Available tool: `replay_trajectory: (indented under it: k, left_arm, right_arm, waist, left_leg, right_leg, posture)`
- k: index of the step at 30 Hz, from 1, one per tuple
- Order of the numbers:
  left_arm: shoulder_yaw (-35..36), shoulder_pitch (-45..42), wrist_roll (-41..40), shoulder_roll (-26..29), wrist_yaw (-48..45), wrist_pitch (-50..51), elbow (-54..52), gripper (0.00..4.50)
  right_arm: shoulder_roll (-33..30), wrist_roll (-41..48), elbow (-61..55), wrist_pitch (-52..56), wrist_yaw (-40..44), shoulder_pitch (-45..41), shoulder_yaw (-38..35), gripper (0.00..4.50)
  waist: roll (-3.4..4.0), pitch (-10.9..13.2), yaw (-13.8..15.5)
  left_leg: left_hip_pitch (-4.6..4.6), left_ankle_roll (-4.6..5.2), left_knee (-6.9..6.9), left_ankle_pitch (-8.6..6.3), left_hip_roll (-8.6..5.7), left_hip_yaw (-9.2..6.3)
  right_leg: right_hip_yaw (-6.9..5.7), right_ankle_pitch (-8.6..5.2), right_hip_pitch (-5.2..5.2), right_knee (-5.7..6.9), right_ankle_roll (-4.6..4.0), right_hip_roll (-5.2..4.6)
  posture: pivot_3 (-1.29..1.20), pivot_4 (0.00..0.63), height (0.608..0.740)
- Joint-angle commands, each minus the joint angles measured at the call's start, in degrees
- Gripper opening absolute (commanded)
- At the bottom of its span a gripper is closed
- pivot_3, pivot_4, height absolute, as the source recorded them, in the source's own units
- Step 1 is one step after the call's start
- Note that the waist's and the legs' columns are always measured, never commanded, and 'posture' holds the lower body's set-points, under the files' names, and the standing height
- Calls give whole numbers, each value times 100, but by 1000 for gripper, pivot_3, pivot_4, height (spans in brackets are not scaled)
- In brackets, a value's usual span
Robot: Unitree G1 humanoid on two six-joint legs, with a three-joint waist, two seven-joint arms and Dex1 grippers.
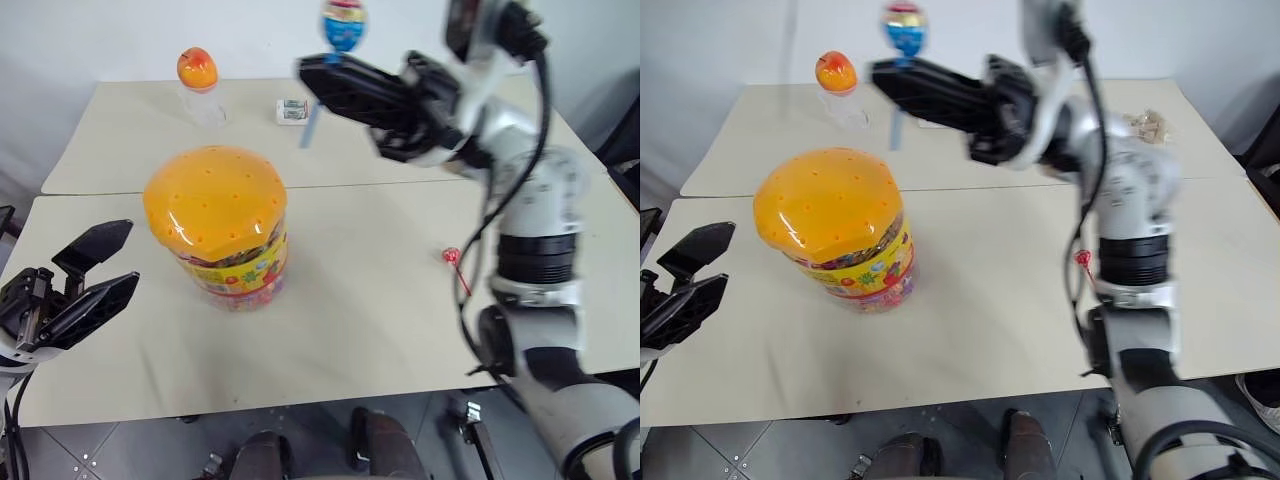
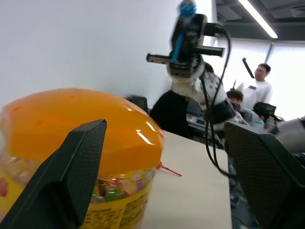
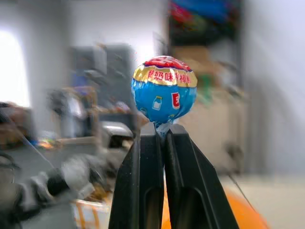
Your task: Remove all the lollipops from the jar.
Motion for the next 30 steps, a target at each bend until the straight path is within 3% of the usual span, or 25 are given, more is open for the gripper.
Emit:
replay_trajectory:
  k: [1,5,9,17,20,26,30]
  left_arm:
    - [-20,175,422,196,-319,-166,-178,4159]
    - [-402,227,1260,181,-654,-686,-97,4159]
    - [-614,136,1508,211,-853,-873,-75,4159]
    - [-715,-132,1585,449,-1077,-847,191,4159]
    - [-653,-125,1524,512,-1046,-734,249,4159]
    - [-324,71,1102,728,-624,18,324,4159]
    - [-197,286,1891,562,-532,-552,745,4159]
  right_arm:
    - [-1316,-967,-31,-188,185,931,46,34]
    - [-2277,-1996,362,-842,-5,2274,17,34]
    - [-2632,-2873,862,-1624,-187,3184,165,34]
    - [-2586,-3734,1657,-2032,-706,3740,297,34]
    - [-2590,-3541,1630,-2045,-596,3893,31,726]
    - [-2479,-3226,1929,-3074,-444,3981,-804,2686]
    - [-1993,-2368,1566,-4182,423,4136,-1558,3803]
  waist:
    - [3,1,46]
    - [12,6,-16]
    - [13,7,-51]
    - [18,6,4]
    - [18,7,27]
    - [20,8,10]
    - [21,8,11]
  left_leg:
    - [0,4,-3,-6,-2,0]
    - [6,5,-10,-9,1,60]
    - [13,5,1,-8,6,89]
    - [13,5,8,-8,10,85]
    - [11,5,8,-8,11,81]
    - [10,6,10,-8,12,77]
    - [14,5,9,-8,19,76]
  right_leg:
    - [1,0,3,-12,0,0]
    - [9,-1,-2,-42,2,1]
    - [23,-1,-2,-43,1,2]
    - [24,-1,-2,-40,1,2]
    - [20,-1,-2,-41,1,2]
    - [20,-1,0,-42,1,2]
    - [19,-1,5,-42,1,12]
  posture:
    - [0,150,740]
    - [0,150,740]
    - [0,150,740]
    - [0,150,740]
    - [0,150,740]
    - [0,150,740]
    - [0,150,740]
